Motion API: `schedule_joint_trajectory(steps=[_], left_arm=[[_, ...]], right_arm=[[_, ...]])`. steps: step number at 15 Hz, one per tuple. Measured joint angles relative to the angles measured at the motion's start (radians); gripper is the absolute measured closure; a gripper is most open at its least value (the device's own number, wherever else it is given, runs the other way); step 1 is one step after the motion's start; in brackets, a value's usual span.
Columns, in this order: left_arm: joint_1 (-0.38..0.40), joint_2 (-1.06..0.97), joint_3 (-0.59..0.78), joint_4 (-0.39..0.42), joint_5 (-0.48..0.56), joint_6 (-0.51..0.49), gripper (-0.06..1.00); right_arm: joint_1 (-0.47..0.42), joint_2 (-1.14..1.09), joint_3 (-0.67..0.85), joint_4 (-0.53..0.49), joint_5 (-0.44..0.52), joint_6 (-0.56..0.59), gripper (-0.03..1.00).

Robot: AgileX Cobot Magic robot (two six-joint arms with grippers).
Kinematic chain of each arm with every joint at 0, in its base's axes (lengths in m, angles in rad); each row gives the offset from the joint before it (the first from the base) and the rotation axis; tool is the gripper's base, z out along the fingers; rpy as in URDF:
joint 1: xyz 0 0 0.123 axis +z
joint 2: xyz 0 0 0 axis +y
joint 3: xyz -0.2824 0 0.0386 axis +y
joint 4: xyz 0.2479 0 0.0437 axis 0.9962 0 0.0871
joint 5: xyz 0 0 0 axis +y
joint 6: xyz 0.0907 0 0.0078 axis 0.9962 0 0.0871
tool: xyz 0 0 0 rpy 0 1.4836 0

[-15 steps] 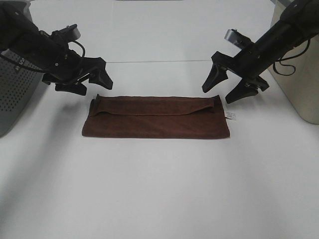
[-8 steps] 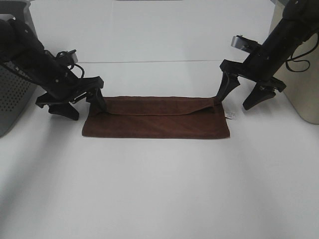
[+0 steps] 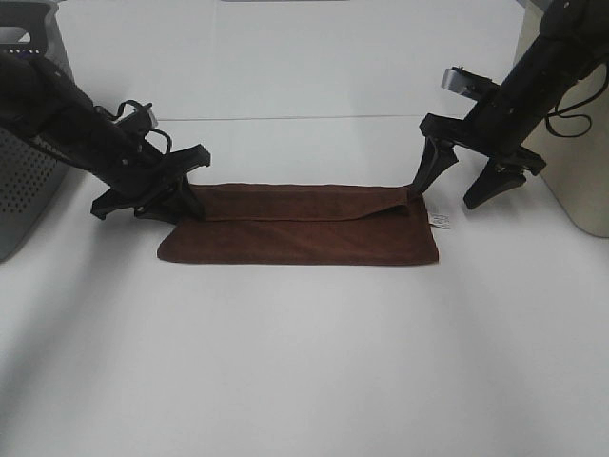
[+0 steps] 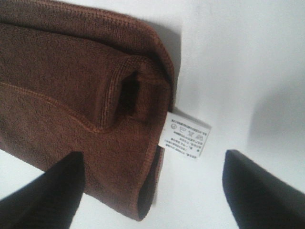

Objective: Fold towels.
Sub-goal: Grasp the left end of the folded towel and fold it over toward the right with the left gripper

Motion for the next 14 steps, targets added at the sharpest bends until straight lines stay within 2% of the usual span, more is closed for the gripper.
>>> schedule_joint_trajectory(steps=[1, 2, 4, 6, 8, 9, 10, 12, 14], left_arm=[[0.000, -0.003, 0.000, 0.045, 0.000, -0.021, 0.88], [0.000, -0.013, 0.000, 0.103, 0.000, -0.046, 0.91], [0.000, -0.042, -0.015, 0.265, 0.014, -0.120, 0.91], [0.000, -0.084, -0.068, 0.433, 0.072, -0.232, 0.91], [0.000, -0.110, -0.159, 0.540, 0.173, -0.331, 0.91], [0.000, -0.112, -0.214, 0.545, 0.230, -0.358, 0.91], [0.000, -0.112, -0.256, 0.517, 0.281, -0.364, 0.91], [-0.016, -0.112, -0.315, 0.408, 0.300, -0.338, 0.91], [-0.064, -0.108, -0.331, 0.293, 0.282, -0.308, 0.91]], right_arm=[[0.000, 0.000, 0.000, 0.000, 0.000, 0.000, 0.21], [0.000, 0.000, 0.000, 0.000, 0.000, 0.000, 0.21], [0.000, 0.000, 0.000, 0.000, -0.001, 0.000, 0.21], [0.000, 0.000, 0.000, 0.000, -0.002, 0.000, 0.21], [0.000, 0.000, 0.000, 0.000, -0.003, 0.000, 0.21], [0.000, 0.000, 0.000, 0.000, -0.003, 0.000, 0.21], [0.000, 0.000, 0.000, 0.000, -0.008, 0.000, 0.21], [0.000, 0.000, 0.000, 0.000, -0.009, 0.001, 0.21], [0.000, 0.000, 0.000, 0.000, -0.009, 0.001, 0.21]])
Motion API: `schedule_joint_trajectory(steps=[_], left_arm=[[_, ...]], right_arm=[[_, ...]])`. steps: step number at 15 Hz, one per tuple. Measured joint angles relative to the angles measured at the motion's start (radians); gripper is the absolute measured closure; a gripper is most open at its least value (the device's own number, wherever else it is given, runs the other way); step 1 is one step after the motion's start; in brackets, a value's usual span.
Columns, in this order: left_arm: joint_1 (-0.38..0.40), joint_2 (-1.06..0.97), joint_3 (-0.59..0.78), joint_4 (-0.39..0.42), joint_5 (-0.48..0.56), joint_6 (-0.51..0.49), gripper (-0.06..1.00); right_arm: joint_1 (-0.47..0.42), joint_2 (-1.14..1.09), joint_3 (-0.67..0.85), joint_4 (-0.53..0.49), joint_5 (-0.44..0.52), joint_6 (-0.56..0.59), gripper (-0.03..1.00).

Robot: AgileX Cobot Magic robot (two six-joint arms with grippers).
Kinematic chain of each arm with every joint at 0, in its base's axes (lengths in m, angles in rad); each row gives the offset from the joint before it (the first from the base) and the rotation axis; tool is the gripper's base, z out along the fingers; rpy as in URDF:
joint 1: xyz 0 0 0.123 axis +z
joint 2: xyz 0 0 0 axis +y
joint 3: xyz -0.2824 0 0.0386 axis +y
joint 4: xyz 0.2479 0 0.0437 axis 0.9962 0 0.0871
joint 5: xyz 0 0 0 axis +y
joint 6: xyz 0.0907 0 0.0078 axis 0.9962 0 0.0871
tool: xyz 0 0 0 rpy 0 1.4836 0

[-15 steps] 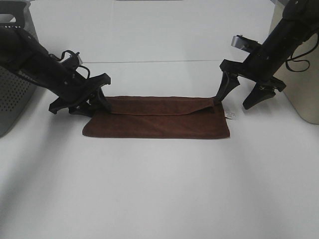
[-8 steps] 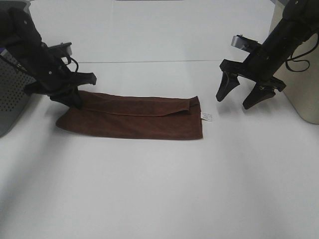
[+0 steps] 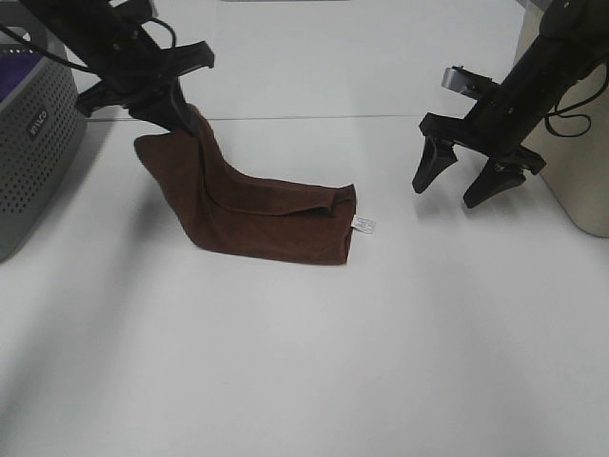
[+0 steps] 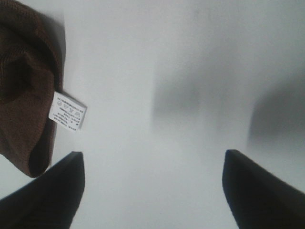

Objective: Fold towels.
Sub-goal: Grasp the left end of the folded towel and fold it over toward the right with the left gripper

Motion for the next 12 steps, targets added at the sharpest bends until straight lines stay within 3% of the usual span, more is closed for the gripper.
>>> schedule_joint_trajectory(steps=[5, 8, 12], left_arm=[[-0.150, 0.101, -0.031, -0.086, -0.085, 0.005, 0.91], [-0.224, 0.183, -0.116, -0.097, -0.127, -0.064, 0.89], [-0.253, 0.236, -0.160, -0.097, -0.125, -0.089, 0.63]], right_arm=[[0.000, 0.000, 0.000, 0.020, -0.003, 0.000, 0.21], [0.000, 0.000, 0.000, 0.024, -0.006, 0.000, 0.21], [0.000, 0.000, 0.000, 0.027, -0.006, 0.000, 0.21]])
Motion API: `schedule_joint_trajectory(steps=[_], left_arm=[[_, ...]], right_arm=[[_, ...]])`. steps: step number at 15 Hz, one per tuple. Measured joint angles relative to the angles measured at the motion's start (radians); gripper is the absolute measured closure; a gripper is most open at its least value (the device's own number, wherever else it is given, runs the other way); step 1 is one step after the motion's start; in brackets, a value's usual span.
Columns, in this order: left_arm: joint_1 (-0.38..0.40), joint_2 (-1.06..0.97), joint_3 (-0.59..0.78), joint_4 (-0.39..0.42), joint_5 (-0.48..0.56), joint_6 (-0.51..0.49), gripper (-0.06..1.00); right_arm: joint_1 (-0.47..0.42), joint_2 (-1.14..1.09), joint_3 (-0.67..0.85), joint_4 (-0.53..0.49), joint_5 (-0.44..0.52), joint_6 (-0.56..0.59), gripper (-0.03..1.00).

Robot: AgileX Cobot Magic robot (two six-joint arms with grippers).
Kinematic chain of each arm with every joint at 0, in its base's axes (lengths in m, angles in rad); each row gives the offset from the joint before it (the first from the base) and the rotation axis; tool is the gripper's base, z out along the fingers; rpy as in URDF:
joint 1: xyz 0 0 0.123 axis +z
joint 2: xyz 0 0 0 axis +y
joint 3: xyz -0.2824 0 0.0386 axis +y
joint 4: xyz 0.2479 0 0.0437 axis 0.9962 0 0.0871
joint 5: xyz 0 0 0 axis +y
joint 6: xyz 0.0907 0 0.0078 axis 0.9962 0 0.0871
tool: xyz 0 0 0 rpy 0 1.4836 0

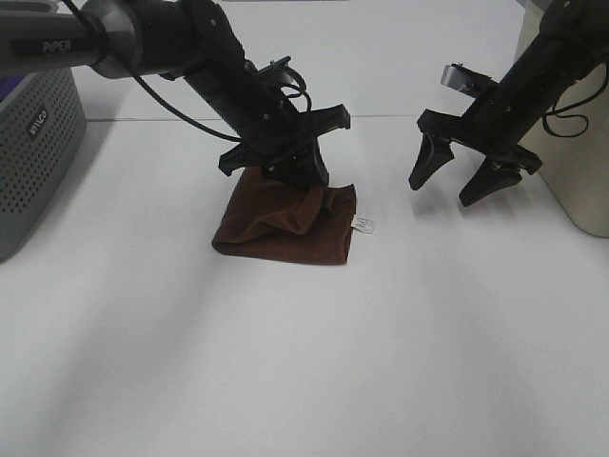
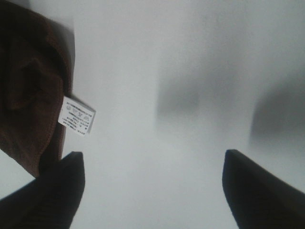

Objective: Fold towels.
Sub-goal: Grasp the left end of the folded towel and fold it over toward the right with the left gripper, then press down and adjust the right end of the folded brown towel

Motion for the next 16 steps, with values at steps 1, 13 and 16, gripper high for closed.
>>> schedule_joint_trajectory(steps=[1, 13, 16], left_arm=[[-0.006, 0.001, -0.002, -0.003, -0.002, 0.000, 0.55], [0.186, -0.027, -0.208, 0.163, 0.156, 0.143, 0.34], [0.246, -0.026, -0.208, 0.228, 0.199, 0.143, 0.34]], right_arm=[[0.000, 0.000, 0.000, 0.001, 0.000, 0.000, 0.21], [0.059, 0.000, 0.000, 0.579, 0.069, -0.268, 0.21], [0.205, -0.001, 0.000, 0.638, -0.094, -0.320, 0.21]])
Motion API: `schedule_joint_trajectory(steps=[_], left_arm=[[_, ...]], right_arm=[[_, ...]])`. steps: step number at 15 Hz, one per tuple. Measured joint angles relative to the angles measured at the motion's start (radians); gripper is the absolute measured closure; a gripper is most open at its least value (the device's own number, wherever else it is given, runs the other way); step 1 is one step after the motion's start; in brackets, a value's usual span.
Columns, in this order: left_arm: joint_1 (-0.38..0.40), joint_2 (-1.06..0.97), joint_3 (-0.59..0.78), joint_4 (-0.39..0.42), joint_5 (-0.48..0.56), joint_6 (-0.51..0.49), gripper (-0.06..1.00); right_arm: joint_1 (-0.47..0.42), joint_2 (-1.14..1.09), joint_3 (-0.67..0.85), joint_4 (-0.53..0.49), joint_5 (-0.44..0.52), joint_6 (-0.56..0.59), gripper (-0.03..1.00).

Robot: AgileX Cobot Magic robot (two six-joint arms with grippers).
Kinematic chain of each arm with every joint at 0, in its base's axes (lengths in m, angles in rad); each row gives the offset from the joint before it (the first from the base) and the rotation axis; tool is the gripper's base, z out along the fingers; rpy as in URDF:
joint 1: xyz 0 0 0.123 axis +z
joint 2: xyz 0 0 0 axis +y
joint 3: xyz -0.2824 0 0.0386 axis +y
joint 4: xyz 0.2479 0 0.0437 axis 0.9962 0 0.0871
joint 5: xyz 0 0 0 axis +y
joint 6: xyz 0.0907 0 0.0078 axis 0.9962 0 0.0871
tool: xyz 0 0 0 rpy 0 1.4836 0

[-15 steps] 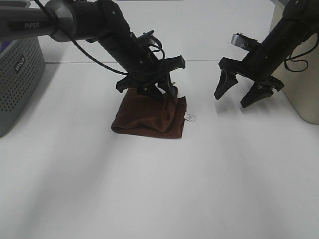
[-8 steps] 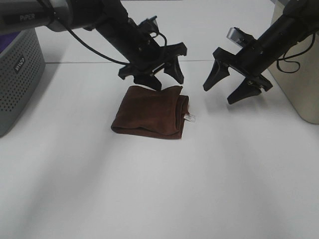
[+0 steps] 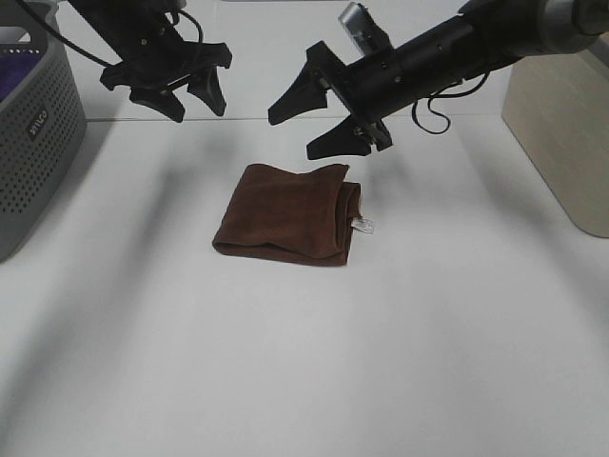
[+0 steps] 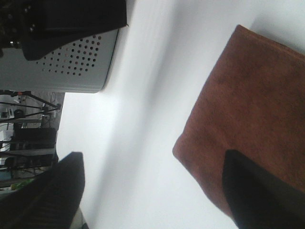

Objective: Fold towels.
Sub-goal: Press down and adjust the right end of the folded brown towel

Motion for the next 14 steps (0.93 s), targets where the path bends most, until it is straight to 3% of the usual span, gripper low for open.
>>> schedule_joint_trajectory(steps=[4, 11, 14], left_arm=[[0.003, 0.000, 0.000, 0.013, 0.017, 0.000, 0.34], [0.003, 0.001, 0.000, 0.013, 0.036, 0.000, 0.34], [0.003, 0.001, 0.000, 0.013, 0.040, 0.000, 0.34]], right_arm=[[-0.002, 0.073, 0.000, 0.043, -0.058, -0.006, 0.21], [-0.088, 0.158, 0.001, 0.043, 0.029, 0.003, 0.21], [-0.116, 0.158, 0.001, -0.014, 0.056, 0.005, 0.21]])
